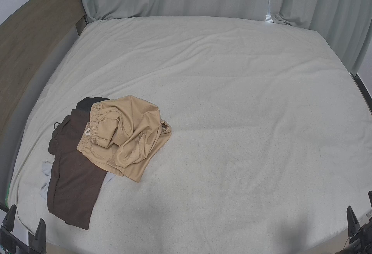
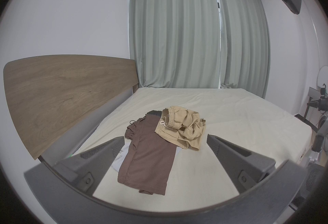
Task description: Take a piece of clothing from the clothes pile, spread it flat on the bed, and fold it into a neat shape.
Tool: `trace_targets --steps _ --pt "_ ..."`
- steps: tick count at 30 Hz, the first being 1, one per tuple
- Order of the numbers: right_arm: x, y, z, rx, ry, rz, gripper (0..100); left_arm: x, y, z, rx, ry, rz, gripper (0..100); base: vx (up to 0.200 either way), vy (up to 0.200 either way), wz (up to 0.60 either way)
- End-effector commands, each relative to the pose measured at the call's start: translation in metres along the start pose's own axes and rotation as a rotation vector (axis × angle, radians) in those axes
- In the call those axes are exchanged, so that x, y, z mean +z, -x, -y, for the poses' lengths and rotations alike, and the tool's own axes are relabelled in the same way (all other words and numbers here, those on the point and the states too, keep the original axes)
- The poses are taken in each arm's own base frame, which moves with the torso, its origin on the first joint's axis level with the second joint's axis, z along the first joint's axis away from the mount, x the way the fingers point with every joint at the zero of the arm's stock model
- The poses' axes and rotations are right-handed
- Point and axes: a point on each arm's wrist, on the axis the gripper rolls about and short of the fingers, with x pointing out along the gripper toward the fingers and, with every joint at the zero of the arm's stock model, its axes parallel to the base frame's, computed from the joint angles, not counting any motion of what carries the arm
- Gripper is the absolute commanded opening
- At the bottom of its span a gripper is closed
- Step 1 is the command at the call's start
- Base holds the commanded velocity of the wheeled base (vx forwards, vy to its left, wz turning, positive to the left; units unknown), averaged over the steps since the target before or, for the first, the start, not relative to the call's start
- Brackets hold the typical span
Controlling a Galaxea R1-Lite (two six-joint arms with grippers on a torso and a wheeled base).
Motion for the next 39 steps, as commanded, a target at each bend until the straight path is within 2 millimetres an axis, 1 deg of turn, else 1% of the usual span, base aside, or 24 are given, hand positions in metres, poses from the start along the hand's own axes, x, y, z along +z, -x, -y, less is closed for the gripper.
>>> trace_targets --steps 1,32,33,34,35,37,39 --pt "-0.005 0.0 0.0 0.001 0.0 0.0 100 -0.005 0.0 0.0 0.001 -0.003 -0.001 100 0.0 0.0 0.0" --pt "-0.005 0.0 0.0 0.001 -0.005 0.0 100 -0.005 0.0 0.0 -0.005 0.023 0.0 100 0.0 0.0 0.0" --pt "-0.005 0.0 0.0 0.001 -0.005 0.0 100 0.006 0.002 0.0 0.001 0.03 0.045 100 0.0 0.0 0.0" --pt "-0.005 0.0 0.0 0.001 -0.003 0.0 100 0.033 0.008 0.0 0.006 0.035 0.118 100 0.0 0.0 0.0" --pt "-0.005 0.0 0.0 0.001 -0.003 0.0 100 0.054 0.011 0.0 0.004 0.035 0.149 100 0.0 0.0 0.0" --pt "-0.005 0.0 0.0 0.001 -0.005 0.0 100 0.074 0.008 0.0 -0.004 0.037 0.138 100 0.0 0.0 0.0" --pt "-0.005 0.0 0.0 0.001 -0.005 0.0 100 0.077 0.004 0.0 -0.017 0.035 0.11 100 0.0 0.0 0.0"
